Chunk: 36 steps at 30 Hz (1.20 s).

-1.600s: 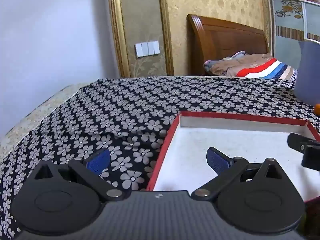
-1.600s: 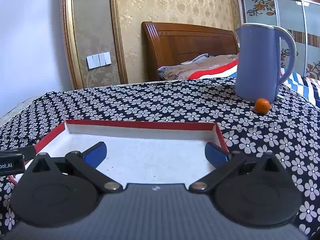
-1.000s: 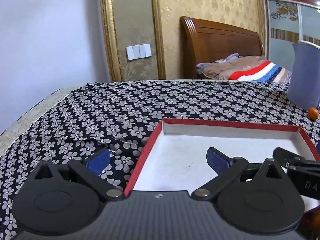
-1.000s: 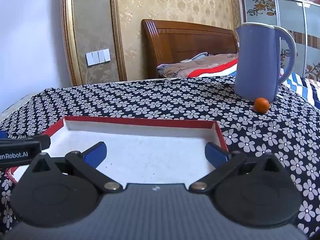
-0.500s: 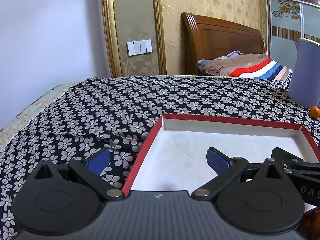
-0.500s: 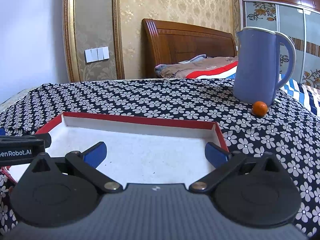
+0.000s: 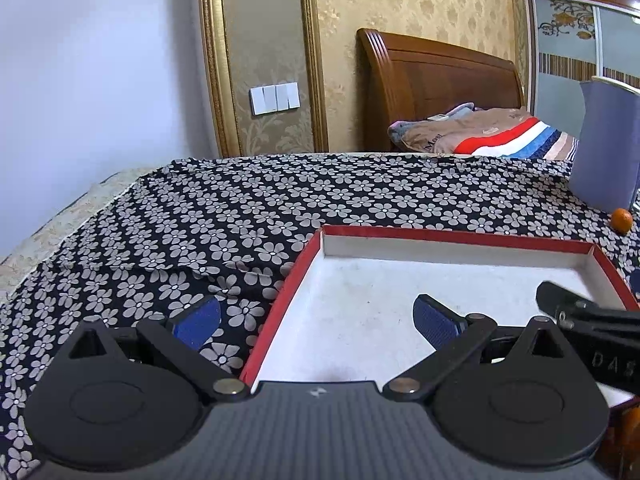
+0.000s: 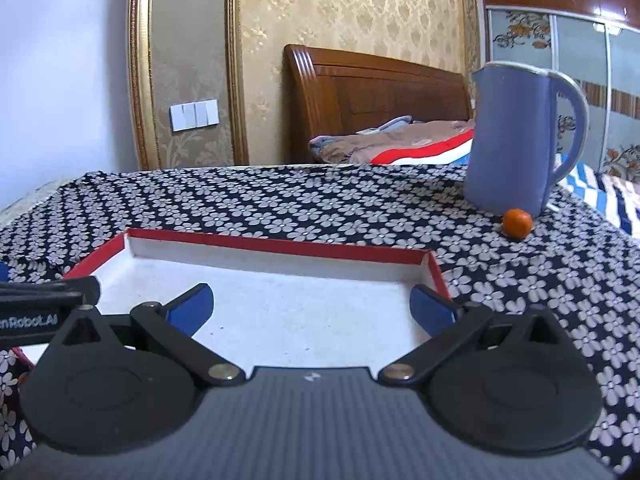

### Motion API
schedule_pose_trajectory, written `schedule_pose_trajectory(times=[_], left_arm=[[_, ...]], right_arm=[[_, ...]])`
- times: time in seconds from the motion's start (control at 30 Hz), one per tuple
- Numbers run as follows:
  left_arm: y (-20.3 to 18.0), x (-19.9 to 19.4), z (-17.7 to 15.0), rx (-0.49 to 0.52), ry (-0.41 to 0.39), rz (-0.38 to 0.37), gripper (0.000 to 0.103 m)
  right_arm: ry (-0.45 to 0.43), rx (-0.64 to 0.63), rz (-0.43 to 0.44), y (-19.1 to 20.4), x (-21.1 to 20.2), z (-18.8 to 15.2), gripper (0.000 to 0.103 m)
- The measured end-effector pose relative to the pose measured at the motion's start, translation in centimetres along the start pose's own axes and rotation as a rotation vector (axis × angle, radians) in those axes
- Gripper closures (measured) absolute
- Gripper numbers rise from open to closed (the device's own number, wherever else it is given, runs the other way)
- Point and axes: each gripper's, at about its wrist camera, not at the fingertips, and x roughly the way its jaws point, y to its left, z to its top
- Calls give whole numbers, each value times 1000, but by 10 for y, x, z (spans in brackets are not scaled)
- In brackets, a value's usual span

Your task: Organize fruits

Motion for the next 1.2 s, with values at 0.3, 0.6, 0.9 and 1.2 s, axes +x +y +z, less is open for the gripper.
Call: schedule_pose_trajectory(times=[0.3,0.6,0.9,1.2], left_arm=[[3,0,-6,-15,9,13,0],[-1,4,-8,-8,25,-16,0],[0,1,-10,-7,17,-21,0],[2,-1,-11,1,28,-19,0]], right_arm=[[-5,-4,-9,-1,-4,4,0],[43,41,16,-7,9,2,0],[39,36,21,-6,9,0,0],[37,24,27,-4,5,0,0]])
